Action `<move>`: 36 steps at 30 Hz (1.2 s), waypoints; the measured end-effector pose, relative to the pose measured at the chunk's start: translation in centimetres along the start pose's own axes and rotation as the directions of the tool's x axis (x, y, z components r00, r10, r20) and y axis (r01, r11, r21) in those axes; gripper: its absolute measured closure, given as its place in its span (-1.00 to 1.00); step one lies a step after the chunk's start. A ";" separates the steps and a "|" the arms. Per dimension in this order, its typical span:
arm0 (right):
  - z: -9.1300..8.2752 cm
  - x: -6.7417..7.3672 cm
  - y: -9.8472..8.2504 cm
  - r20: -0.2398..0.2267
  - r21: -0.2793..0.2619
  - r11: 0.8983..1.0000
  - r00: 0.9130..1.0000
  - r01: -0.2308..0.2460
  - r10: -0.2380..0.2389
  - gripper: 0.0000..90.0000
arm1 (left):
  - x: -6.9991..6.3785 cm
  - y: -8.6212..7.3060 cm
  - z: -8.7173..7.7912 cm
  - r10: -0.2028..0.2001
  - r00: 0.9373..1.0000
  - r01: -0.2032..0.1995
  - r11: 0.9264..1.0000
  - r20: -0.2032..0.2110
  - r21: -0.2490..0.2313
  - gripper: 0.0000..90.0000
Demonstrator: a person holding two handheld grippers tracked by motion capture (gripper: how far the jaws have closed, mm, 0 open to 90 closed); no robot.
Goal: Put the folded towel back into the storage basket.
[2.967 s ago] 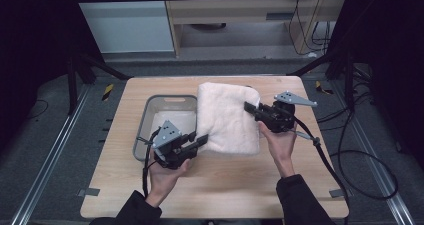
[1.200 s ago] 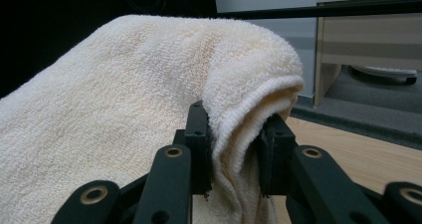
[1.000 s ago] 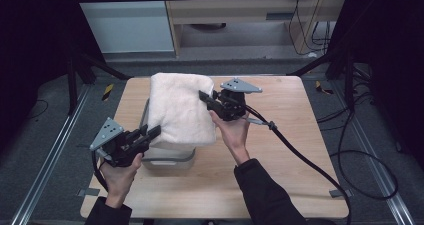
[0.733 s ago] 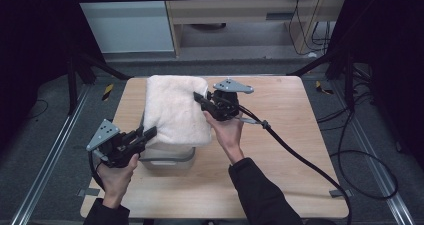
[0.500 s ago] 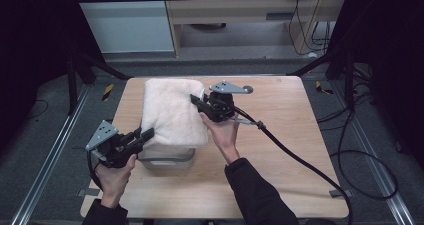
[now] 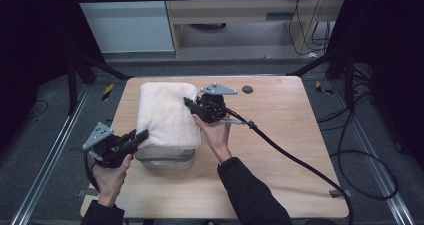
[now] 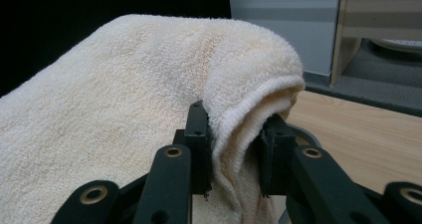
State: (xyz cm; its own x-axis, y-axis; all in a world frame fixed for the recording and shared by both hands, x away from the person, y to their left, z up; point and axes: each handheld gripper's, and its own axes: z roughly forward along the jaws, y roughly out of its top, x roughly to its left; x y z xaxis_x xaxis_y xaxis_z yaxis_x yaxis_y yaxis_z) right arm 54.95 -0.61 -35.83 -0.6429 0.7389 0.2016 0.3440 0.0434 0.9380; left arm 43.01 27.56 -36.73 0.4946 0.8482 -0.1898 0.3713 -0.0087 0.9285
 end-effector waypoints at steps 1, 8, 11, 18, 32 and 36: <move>0.0 0.0 0.0 0.000 0.000 1.000 1.000 0.000 0.000 0.59 | 0.2 -0.1 0.0 -0.002 1.000 0.002 1.000 -0.004 0.003 0.59; 1.5 -0.1 -1.1 0.006 0.026 0.999 1.000 -0.019 0.019 0.59 | 1.4 -1.1 0.8 -0.015 0.999 0.016 0.999 -0.030 0.037 0.59; 1.9 -0.2 -1.4 0.006 0.031 0.999 1.000 -0.027 0.026 0.59 | 1.7 -1.2 0.9 -0.016 0.999 0.017 0.999 -0.035 0.045 0.59; 3.3 -0.4 -2.6 0.015 0.057 0.998 0.999 -0.038 0.037 0.59 | 2.5 -2.1 1.7 -0.030 0.998 0.034 0.996 -0.056 0.080 0.59; 5.3 -0.7 -4.7 0.038 0.112 0.993 0.999 -0.034 0.030 0.58 | 3.9 -3.7 3.2 -0.041 0.993 0.058 0.986 -0.110 0.158 0.59; 5.7 -0.3 -5.0 0.057 0.129 0.992 0.998 -0.002 -0.006 0.57 | 4.1 -4.1 3.8 -0.034 0.990 0.059 0.981 -0.135 0.186 0.59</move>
State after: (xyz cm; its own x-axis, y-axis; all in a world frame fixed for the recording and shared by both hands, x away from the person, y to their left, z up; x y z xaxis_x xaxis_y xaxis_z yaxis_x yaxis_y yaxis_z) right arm 57.32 2.83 -42.23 -0.6044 0.7761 0.1799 0.4305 0.1282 0.8934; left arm 46.47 29.05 -42.52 0.3710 0.9117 -0.1766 0.5397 -0.0569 0.8399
